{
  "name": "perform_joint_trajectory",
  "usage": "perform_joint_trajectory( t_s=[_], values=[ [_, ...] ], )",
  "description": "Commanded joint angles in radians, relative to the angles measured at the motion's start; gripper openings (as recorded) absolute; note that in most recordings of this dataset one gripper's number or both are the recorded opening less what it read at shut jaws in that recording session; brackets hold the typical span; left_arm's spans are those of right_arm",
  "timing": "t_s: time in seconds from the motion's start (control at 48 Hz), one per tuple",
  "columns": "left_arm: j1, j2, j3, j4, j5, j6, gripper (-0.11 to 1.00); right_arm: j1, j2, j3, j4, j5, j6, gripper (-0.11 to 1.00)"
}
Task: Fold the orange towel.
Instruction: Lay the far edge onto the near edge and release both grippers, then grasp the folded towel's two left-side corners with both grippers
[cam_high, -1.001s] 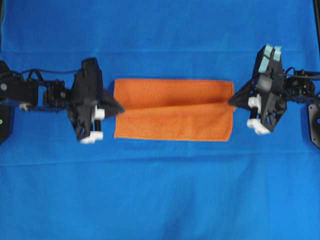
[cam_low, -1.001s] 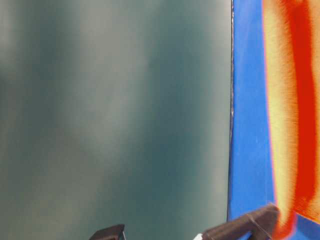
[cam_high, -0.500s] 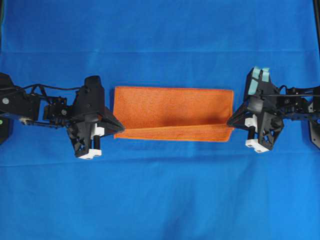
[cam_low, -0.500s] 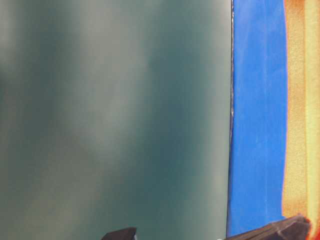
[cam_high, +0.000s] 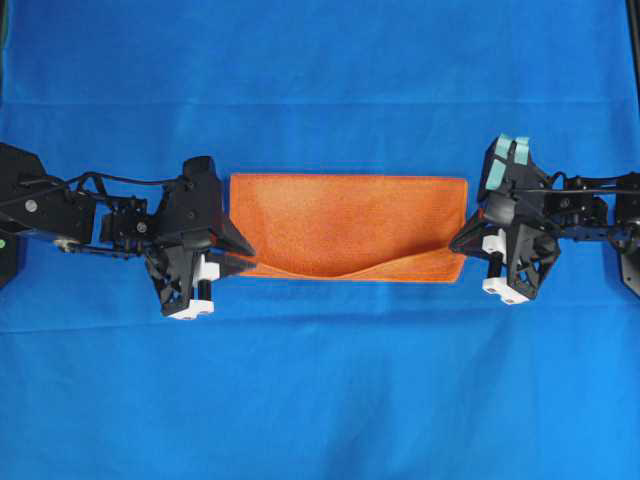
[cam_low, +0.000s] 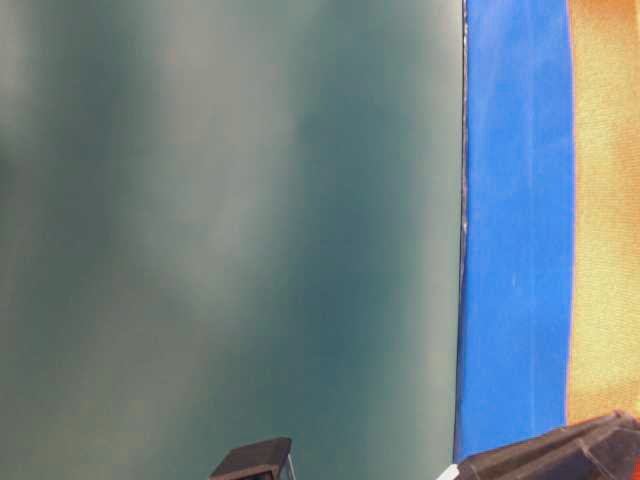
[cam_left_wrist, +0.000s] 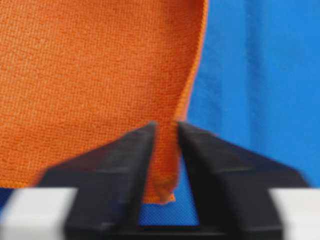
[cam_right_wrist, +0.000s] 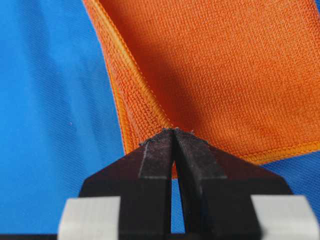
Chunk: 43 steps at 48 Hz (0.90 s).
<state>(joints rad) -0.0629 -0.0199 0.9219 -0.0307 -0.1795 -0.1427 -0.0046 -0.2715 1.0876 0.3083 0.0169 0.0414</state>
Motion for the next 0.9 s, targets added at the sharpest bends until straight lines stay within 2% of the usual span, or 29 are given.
perform_joint_trajectory(
  t_s=[0.0, 0.125, 0.167, 0.209, 0.334, 0.396, 0.542, 0.709, 0.876],
  values=[
    [0.002, -0.021, -0.009, 0.002, -0.003, 0.002, 0.36, 0.005, -0.008, -0.021, 0.008, -0.008, -0.002, 0.11],
    [0.015, -0.057, -0.011, 0.002, 0.028, 0.014, 0.68, 0.005, -0.021, -0.029, 0.002, 0.006, -0.009, 0.48],
    [0.026, -0.072, -0.011, 0.002, 0.04, 0.015, 0.74, 0.005, -0.031, -0.029, -0.006, 0.008, -0.014, 0.58],
    [0.038, -0.089, -0.009, 0.002, 0.054, 0.017, 0.74, 0.0, -0.043, -0.029, -0.015, 0.006, -0.014, 0.65],
    [0.098, -0.132, -0.005, 0.002, 0.086, 0.021, 0.7, -0.038, -0.089, -0.023, -0.044, 0.006, -0.014, 0.6],
    [0.129, -0.137, -0.002, 0.003, 0.089, 0.031, 0.7, -0.072, -0.103, -0.017, -0.051, 0.006, -0.014, 0.61],
    [0.178, -0.13, -0.012, 0.003, 0.101, 0.104, 0.7, -0.155, -0.101, -0.018, -0.072, 0.008, -0.018, 0.61],
    [0.196, -0.101, -0.032, 0.002, 0.101, 0.169, 0.7, -0.204, -0.063, -0.031, -0.121, 0.008, -0.018, 0.61],
    [0.225, -0.025, -0.051, 0.003, 0.101, 0.189, 0.7, -0.241, 0.02, -0.038, -0.146, 0.002, -0.018, 0.61]
  ],
)
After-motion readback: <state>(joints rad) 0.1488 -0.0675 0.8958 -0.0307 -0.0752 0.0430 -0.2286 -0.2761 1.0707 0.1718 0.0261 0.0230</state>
